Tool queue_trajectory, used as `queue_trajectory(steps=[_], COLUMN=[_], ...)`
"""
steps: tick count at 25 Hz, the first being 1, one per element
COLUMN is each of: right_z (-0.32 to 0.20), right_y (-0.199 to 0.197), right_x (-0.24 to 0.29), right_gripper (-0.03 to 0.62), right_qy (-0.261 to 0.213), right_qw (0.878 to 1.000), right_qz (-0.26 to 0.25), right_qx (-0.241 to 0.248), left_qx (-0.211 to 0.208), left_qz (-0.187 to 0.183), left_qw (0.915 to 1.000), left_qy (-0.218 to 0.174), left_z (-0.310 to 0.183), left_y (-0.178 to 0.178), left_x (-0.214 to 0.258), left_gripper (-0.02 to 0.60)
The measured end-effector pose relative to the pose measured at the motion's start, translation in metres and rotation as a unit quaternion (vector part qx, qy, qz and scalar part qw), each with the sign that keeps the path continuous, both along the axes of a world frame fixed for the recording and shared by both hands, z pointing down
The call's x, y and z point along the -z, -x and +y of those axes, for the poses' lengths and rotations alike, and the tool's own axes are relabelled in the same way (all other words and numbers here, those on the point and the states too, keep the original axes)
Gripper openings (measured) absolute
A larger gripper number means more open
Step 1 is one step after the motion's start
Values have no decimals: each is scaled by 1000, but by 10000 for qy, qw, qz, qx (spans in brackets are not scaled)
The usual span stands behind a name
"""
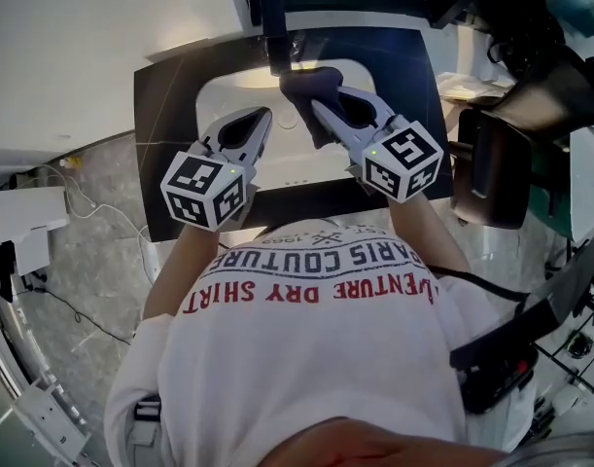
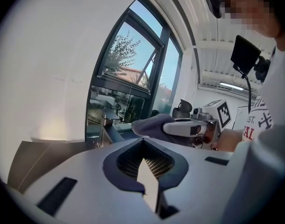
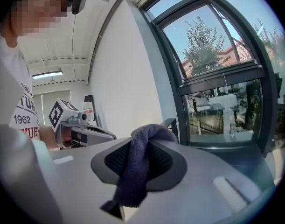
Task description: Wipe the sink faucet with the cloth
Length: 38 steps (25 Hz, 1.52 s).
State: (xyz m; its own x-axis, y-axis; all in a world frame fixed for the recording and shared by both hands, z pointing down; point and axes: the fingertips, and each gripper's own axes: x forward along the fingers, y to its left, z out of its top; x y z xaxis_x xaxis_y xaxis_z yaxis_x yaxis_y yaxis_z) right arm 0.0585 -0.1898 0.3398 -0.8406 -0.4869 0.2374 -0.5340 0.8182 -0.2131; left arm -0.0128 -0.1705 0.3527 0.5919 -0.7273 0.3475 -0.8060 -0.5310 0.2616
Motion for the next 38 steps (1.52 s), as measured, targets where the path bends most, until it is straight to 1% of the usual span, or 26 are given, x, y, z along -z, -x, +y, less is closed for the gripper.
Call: queue_trajectory(steps=[6, 12, 16, 19, 23, 30, 38], right_z=[-35, -62, -75, -80, -82, -95, -135], right_y=[26, 43, 53, 54, 53, 55, 58], right_x=[-7, -41, -64, -75, -78, -80, -79], right_gripper=[69, 69, 69, 69, 69, 69, 69], right_qy=[-153, 77, 304, 462, 586, 609, 496], right_qw=[9996, 9993, 9982, 9973, 9972, 9973, 9977], right_qz=[146, 270, 447, 518, 428, 399, 422], right_qx=[170, 253, 270, 234, 156, 77, -185], left_qx=[74, 96, 90, 111, 138, 140, 125], left_qz=[40, 22, 15, 14, 2, 26, 51], left_qw=[10000, 9998, 9995, 9993, 9991, 9989, 9988], left_qy=[53, 194, 295, 349, 408, 443, 469], left_z=[-24, -38, -46, -51, -54, -60, -70], left_y=[14, 19, 24, 28, 32, 35, 40], left_x=[-10, -28, -39, -45, -51, -56, -57], left_gripper=[2, 1, 2, 2, 2, 2, 2])
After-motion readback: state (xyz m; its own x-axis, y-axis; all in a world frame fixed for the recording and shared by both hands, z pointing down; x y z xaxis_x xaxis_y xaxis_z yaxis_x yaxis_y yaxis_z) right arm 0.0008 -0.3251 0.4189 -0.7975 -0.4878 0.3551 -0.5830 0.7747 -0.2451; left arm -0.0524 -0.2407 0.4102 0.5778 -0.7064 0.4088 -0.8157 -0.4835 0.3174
